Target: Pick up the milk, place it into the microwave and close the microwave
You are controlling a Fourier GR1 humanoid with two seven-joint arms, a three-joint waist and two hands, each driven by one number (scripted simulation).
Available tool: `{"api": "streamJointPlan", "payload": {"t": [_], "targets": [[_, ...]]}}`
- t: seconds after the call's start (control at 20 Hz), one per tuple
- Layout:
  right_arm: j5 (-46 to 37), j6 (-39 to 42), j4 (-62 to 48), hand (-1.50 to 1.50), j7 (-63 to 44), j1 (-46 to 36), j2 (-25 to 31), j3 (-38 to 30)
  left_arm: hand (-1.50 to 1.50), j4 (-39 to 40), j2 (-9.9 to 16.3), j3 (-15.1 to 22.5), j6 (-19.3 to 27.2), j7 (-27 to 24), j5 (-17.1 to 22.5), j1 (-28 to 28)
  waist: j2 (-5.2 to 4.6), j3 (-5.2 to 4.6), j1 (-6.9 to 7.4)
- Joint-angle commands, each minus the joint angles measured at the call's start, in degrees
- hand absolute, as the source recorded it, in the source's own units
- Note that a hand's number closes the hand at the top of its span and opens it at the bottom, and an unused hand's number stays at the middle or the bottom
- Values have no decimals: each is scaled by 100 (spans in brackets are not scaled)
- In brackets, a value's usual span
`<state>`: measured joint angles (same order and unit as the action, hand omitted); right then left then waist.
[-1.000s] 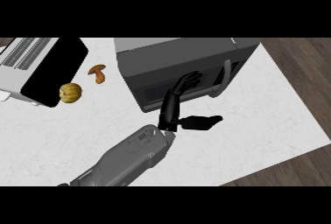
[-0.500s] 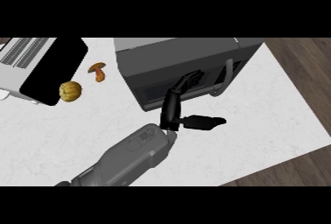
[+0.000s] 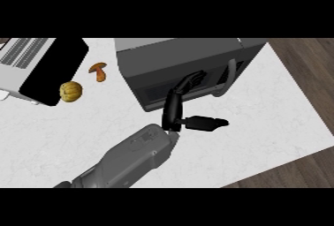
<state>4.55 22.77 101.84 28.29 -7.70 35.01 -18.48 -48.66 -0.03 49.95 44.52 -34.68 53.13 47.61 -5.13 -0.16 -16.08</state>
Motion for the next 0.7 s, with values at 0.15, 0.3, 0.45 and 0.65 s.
{"api": "streamJointPlan", "payload": {"t": [0.15, 0.3, 0.45, 0.65], "targets": [[1251, 504, -560, -150, -235, -28, -735, 411, -150, 345, 3, -282, 67, -51, 266, 431, -93, 23, 65], [1429, 620, -782, -150, -337, -107, -694, 398, -150, 358, 3, -288, 85, -133, 369, 464, -118, 18, 44], [1602, 692, -914, -150, -438, -255, -664, 392, -150, 441, 3, -229, 43, -208, 411, 457, -129, 8, 61], [1857, 907, -1172, -150, -476, -323, -532, 285, -150, 485, 3, -212, 7, -316, 495, 459, -119, 17, -4]]}}
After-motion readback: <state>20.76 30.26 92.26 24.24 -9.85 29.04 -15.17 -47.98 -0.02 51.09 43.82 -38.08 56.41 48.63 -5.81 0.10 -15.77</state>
